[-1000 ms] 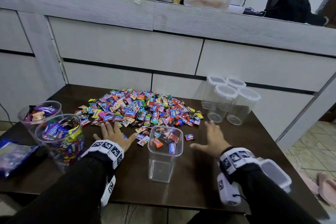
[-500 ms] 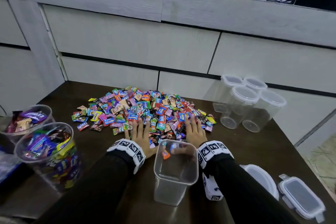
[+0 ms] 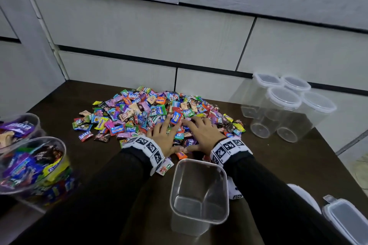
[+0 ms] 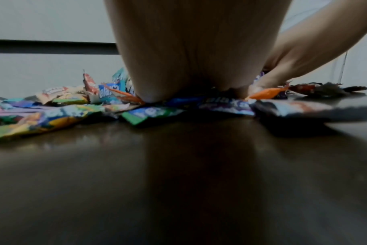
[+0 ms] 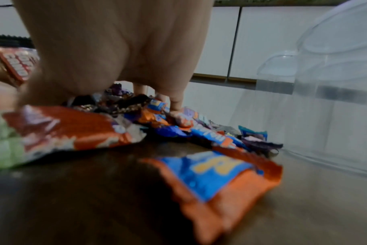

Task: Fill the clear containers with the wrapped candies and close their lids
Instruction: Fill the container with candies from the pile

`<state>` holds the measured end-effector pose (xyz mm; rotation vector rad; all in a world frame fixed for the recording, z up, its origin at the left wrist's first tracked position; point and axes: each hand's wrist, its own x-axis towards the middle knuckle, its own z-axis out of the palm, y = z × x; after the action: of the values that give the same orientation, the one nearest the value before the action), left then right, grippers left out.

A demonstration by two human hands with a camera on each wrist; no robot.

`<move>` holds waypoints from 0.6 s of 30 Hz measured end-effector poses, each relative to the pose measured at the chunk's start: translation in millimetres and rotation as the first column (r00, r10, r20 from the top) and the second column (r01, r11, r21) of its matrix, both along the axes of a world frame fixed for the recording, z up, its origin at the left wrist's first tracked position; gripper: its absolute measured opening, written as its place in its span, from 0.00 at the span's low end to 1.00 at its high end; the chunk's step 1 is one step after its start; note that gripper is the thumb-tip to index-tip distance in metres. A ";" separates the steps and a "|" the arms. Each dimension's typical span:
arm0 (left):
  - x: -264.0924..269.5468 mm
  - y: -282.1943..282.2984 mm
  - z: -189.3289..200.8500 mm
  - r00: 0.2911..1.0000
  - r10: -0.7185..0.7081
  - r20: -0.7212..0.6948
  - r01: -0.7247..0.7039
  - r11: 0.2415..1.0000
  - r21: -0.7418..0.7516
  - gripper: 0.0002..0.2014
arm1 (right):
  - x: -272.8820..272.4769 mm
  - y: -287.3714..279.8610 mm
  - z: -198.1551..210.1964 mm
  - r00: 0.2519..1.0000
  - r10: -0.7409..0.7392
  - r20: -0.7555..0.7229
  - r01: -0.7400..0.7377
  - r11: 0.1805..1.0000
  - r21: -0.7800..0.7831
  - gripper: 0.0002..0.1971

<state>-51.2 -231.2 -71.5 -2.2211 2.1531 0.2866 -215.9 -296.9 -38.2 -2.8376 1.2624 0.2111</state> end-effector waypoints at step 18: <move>9.8 1.1 40.2 0.996 -0.037 -0.082 0.030 0.996 -0.088 0.27 | -15.9 1.5 25.9 0.917 -0.189 0.351 0.142 0.978 0.156 0.18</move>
<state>-41.4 -230.0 -31.3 -2.2545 2.2850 0.2950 -231.8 -295.4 -12.3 -2.4891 1.3381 -0.2238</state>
